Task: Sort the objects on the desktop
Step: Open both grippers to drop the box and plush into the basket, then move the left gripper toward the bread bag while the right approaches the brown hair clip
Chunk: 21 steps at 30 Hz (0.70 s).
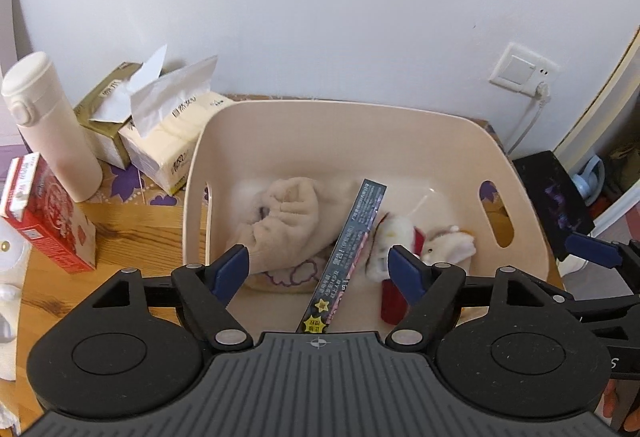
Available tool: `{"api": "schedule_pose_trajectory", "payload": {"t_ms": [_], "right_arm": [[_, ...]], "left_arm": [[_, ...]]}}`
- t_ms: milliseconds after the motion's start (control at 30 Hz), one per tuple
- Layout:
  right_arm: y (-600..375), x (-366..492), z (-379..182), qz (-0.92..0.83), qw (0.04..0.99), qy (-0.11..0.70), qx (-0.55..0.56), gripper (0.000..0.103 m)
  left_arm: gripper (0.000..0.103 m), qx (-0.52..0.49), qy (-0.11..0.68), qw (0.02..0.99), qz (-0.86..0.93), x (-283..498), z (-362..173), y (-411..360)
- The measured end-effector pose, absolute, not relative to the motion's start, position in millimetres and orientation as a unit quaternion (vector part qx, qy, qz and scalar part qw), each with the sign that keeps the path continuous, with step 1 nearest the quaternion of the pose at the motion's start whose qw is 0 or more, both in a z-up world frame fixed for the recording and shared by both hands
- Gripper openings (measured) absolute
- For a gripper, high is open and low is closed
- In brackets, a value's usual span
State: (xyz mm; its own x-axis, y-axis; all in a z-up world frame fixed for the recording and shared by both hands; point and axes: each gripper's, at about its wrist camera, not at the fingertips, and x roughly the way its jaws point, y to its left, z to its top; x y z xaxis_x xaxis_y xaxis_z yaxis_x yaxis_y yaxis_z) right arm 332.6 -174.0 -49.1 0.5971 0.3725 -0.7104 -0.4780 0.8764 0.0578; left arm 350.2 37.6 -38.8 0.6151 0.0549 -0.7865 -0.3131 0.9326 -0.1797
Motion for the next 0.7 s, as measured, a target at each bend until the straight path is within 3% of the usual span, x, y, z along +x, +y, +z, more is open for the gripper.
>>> {"api": "schedule_pose_trajectory", "payload": {"t_ms": [700], "right_arm": [[-223.7,234.8,-27.4,0.208,0.906,0.362,-0.073,0.103]], "left_arm": [[0.078,-0.158,0.417,0.891,0.089,251.2,-23.1,4.5]]}}
